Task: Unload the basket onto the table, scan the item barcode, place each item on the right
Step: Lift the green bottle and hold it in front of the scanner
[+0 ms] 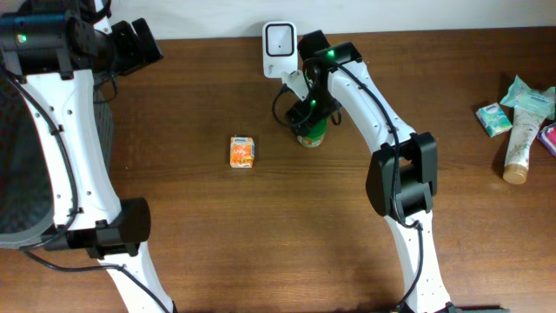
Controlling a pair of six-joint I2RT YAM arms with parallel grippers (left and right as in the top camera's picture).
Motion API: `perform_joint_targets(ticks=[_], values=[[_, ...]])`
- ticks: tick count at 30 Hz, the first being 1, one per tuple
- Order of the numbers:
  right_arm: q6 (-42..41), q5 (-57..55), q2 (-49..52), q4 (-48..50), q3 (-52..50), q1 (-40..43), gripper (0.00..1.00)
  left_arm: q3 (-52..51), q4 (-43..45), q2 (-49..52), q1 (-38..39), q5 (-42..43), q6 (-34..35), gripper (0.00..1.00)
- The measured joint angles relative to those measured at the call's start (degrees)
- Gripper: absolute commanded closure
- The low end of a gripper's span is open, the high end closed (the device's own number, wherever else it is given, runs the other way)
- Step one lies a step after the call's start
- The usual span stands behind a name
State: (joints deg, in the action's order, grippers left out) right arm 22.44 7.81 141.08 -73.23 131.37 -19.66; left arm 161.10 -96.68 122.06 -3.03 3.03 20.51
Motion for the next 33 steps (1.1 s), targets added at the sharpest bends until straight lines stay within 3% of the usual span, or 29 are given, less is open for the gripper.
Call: perform_joint_targets(ticks=[3,9,11,12,14,19,23,29,33], values=[[-0.17,-1.33,0.00,-0.02,0.00,0.00,0.01,0.00,0.00,0.00,0.00,0.00,0.00,0.01],[-10.84,-1.90,0.00,-0.92,0.79,0.00,0.04,0.00,0.00,0.00,0.00,0.00,0.00,0.01],[-11.93,-1.99,0.00,-0.96,0.76,0.00,0.21,0.00,0.00,0.00,0.00,0.00,0.00,0.01],[-12.28,-1.95,0.00,-0.96,0.72,0.00,0.42,0.00,0.00,0.00,0.00,0.00,0.00,0.01],[-12.92,-1.99,0.00,-0.90,0.44,0.00,0.51,0.00,0.00,0.00,0.00,-0.02,0.00,0.01],[-13.49,-2.86,-0.02,1.09,0.94,-0.26,0.50,0.00,0.00,0.00,0.00,0.00,0.00,0.01],[-13.49,-10.19,0.39,4.42,6.67,-0.59,0.50,0.00,0.02,0.00,0.00,0.00,0.00,0.01],[-8.35,-15.58,0.48,27.89,10.71,-1.86,0.50,0.00,0.02,0.00,0.00,-0.02,0.00,0.01],[-1.68,-17.99,0.52,37.55,10.71,-2.75,0.51,0.00,-0.02,0.00,0.00,0.00,0.00,0.01]])
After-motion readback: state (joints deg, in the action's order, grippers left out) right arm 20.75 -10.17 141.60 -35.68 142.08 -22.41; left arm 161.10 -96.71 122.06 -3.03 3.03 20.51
